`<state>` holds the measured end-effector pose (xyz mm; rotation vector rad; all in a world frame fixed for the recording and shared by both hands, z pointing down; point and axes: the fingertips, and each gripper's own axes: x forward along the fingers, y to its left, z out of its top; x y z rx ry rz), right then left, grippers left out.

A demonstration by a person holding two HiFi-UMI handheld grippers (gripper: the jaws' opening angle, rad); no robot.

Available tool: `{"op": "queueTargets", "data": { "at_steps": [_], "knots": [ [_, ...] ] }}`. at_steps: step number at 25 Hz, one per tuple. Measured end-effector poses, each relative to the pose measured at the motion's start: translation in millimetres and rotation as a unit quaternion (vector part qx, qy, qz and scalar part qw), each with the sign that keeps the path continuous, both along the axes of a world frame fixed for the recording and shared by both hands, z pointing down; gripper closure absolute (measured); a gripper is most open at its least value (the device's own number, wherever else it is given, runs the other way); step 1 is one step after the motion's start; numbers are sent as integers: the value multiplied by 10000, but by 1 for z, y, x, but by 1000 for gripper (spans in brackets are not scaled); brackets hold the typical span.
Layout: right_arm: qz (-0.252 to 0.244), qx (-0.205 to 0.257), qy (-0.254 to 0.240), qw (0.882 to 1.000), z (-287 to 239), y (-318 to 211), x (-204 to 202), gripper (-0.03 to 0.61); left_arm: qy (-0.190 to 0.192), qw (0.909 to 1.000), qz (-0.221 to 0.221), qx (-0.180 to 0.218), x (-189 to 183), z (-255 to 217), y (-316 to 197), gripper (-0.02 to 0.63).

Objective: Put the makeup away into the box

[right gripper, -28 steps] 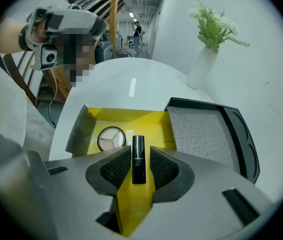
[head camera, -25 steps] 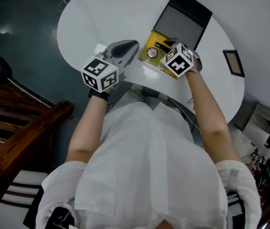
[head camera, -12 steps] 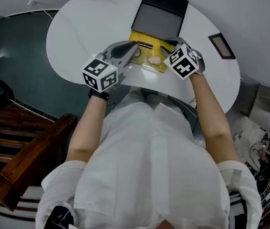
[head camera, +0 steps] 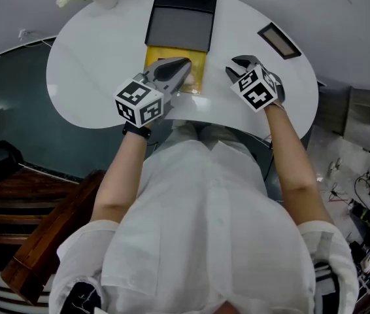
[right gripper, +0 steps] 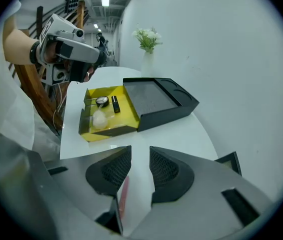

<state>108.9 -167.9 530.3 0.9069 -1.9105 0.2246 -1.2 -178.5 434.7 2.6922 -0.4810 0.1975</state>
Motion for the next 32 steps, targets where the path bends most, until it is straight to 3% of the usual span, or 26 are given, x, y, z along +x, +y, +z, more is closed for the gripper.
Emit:
{"op": "queueTargets", "data": {
  "at_steps": [12, 32],
  "knots": [
    [335, -328, 21, 9989, 26, 44, 57, 474, -65, 9993, 375, -69, 56, 4, 16, 594],
    [339, -1027, -17, 9941, 73, 86, 63, 474, -144, 9990, 391, -188, 65, 12, 19, 594]
  ]
}}
